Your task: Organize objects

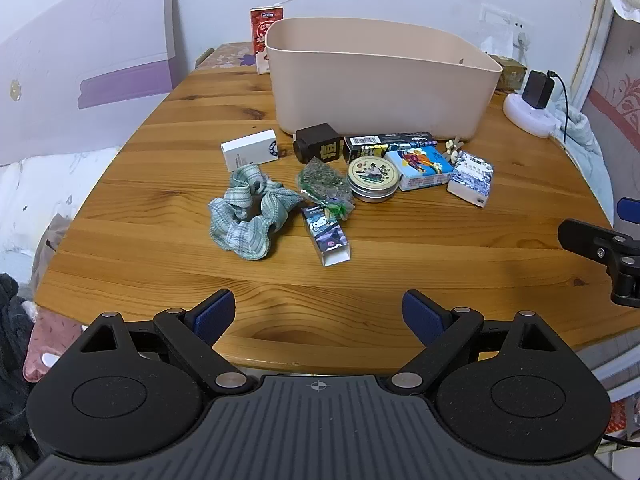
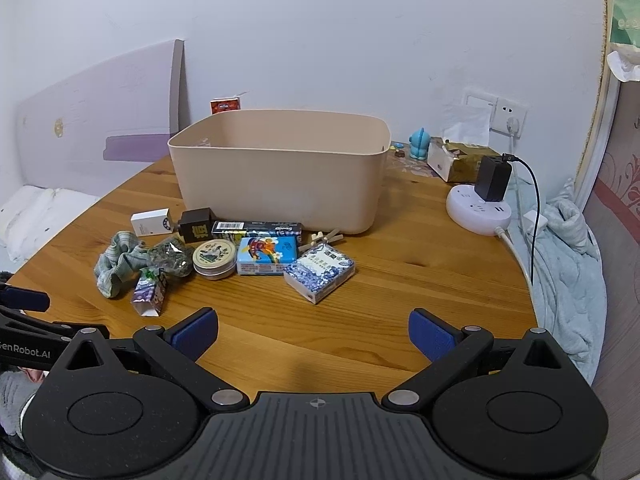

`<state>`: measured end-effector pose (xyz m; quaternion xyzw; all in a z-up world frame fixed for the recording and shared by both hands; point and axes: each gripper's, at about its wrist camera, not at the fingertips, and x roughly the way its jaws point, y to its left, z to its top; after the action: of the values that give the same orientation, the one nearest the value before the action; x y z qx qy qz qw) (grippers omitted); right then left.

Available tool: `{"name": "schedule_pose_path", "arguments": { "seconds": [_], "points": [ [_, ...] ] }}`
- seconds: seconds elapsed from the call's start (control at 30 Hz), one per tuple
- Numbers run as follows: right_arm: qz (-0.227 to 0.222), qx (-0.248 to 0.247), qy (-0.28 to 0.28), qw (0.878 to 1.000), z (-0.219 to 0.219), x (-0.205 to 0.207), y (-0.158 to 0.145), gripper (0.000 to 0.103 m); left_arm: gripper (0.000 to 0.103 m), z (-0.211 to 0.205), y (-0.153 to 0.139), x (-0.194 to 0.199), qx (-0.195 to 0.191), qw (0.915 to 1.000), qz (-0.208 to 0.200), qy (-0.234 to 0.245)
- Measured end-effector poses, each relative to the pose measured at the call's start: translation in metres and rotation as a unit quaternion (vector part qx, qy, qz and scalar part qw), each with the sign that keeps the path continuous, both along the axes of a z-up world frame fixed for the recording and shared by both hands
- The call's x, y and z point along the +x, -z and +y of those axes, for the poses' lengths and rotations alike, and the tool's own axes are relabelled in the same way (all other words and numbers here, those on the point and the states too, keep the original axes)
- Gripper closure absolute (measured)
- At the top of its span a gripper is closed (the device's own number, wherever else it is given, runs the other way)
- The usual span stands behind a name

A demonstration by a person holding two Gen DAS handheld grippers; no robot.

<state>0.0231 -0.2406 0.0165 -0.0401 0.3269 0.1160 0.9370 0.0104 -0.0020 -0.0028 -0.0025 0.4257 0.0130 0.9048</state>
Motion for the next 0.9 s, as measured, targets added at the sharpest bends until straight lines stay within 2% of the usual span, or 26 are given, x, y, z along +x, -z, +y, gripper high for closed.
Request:
{"name": "schedule_pose_path", "arguments": {
  "seconds": [0.9],
  "points": [
    [-0.001,-0.004,-0.006,1.000,0.0006,0.0024,0.0020,0.000,0.011,-0.0095,-0.0009,0.0035,0.000,1.0000,0.000,0.007]
  ]
}}
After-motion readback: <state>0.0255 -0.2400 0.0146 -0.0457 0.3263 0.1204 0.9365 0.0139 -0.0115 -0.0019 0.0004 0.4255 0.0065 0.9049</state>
